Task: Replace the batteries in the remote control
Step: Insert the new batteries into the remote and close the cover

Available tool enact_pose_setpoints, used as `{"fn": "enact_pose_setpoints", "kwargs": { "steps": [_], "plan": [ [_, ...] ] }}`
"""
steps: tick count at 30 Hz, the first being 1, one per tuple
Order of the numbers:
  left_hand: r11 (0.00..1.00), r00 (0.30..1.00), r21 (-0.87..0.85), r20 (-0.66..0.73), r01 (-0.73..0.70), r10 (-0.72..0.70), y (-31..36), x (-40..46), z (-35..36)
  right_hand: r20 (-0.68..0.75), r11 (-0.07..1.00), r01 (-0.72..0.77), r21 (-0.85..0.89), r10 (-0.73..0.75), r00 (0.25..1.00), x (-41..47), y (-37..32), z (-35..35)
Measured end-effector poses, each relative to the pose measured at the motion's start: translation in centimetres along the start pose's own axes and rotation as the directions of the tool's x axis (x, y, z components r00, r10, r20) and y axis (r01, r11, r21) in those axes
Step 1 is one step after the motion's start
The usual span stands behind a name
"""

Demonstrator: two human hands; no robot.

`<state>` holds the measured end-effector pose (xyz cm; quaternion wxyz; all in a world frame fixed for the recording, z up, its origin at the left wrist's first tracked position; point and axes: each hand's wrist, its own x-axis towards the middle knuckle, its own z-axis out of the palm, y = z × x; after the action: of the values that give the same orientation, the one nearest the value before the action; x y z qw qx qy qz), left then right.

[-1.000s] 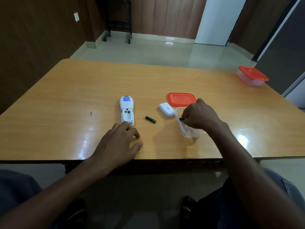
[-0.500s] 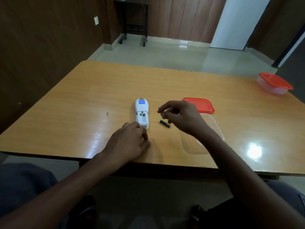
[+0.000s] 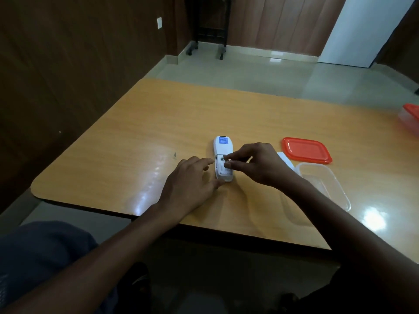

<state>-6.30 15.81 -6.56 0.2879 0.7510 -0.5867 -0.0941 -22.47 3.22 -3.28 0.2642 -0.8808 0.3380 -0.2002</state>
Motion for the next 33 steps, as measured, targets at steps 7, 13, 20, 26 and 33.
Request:
{"fn": "enact_pose_setpoints", "kwargs": {
  "steps": [7, 13, 20, 26, 33],
  "plan": [
    [0.999, 1.000, 0.030, -0.026, -0.013, 0.014, -0.2, 0.6, 0.9, 0.117, 0.958, 0.232, -0.167, -0.214, 0.970, -0.2, 0.7, 0.4],
    [0.999, 1.000, 0.038, -0.029, -0.006, 0.007, -0.3, 0.8, 1.1, 0.192, 0.943, 0.278, -0.186, -0.243, 0.951, -0.6, 1.0, 0.3],
    [1.000, 0.999, 0.013, -0.039, -0.001, 0.001, -0.2, 0.8, 1.1, 0.248, 0.942, 0.240, -0.236, -0.181, 0.952, -0.8, 0.3, 0.6],
    [1.000, 0.999, 0.014, -0.047, -0.002, 0.003, -0.2, 0.7, 0.9, 0.247, 0.902, 0.310, -0.302, -0.240, 0.939, -1.2, 0.1, 1.0],
    [1.000, 0.999, 0.009, -0.045, -0.029, 0.029, -0.3, 0.8, 1.0, -0.030, 0.973, 0.128, -0.194, -0.136, 0.990, -0.8, -0.4, 2.0]
  ]
}}
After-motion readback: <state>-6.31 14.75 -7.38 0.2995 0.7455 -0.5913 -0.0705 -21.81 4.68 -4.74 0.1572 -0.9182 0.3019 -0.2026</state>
